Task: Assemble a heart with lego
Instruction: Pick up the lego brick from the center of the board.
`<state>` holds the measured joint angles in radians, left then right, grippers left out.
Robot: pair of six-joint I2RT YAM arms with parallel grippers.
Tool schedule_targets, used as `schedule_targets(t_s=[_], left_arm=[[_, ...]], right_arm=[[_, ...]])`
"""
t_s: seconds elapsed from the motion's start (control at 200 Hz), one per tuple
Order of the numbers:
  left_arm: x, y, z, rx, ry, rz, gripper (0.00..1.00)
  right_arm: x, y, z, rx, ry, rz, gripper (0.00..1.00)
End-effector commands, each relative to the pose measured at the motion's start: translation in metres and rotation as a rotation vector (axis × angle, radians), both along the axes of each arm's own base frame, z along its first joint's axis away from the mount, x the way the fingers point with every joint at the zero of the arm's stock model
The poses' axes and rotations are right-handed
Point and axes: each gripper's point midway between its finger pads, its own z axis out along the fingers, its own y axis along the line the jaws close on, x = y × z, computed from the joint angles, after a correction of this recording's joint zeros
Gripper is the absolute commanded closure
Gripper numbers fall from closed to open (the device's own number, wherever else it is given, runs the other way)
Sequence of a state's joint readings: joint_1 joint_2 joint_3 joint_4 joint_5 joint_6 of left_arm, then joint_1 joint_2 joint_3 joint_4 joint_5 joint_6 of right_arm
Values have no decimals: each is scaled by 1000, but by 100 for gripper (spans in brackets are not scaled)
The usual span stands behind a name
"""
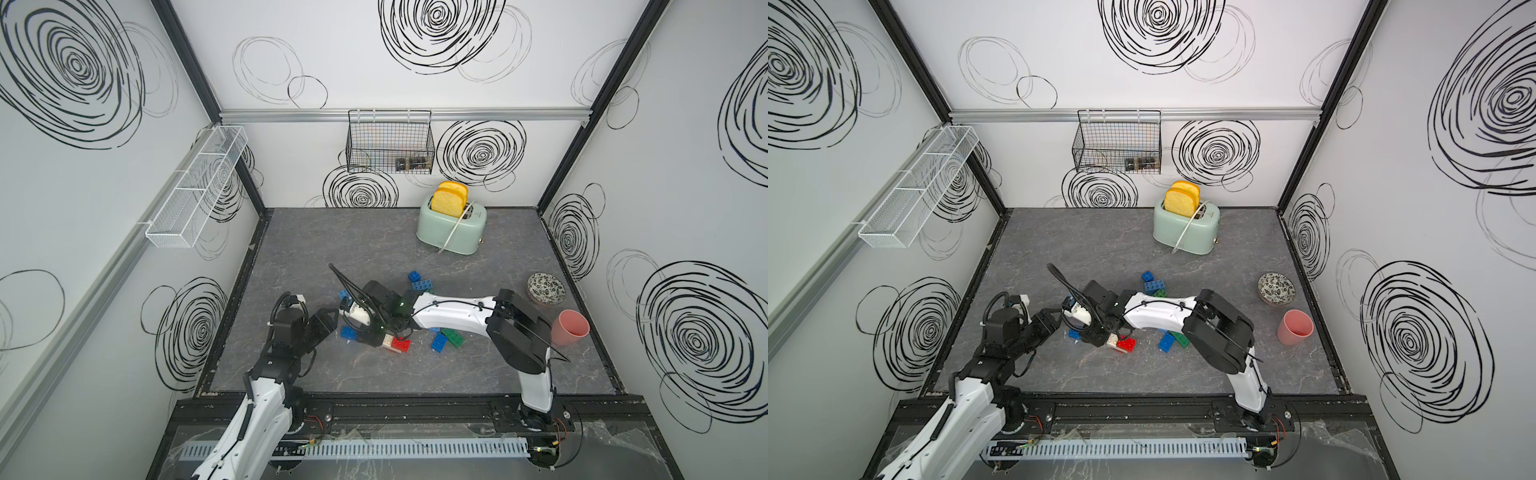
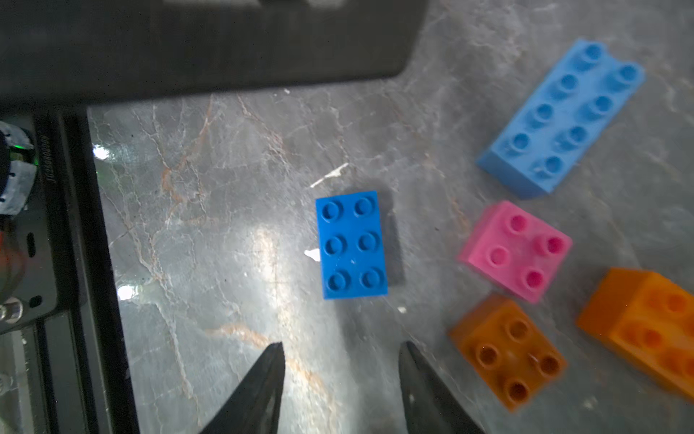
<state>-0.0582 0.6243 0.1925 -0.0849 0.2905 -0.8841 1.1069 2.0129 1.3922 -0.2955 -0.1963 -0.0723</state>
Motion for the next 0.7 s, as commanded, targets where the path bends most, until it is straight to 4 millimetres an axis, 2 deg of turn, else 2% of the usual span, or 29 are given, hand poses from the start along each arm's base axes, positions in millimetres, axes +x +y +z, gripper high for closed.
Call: schedule_targets(t_s=[0.0,0.31,0.695], left_arm=[[3,12,4,-10,-6,69,39],[3,17,5,-3,-5,91,38],[2,21,3,-3,3,112,39]], right_arm=[[5,10,0,-16,-48,16,47],[13,17,-21,-90,-82,-8,47],[10,24,-26,-93,-61,11,56]])
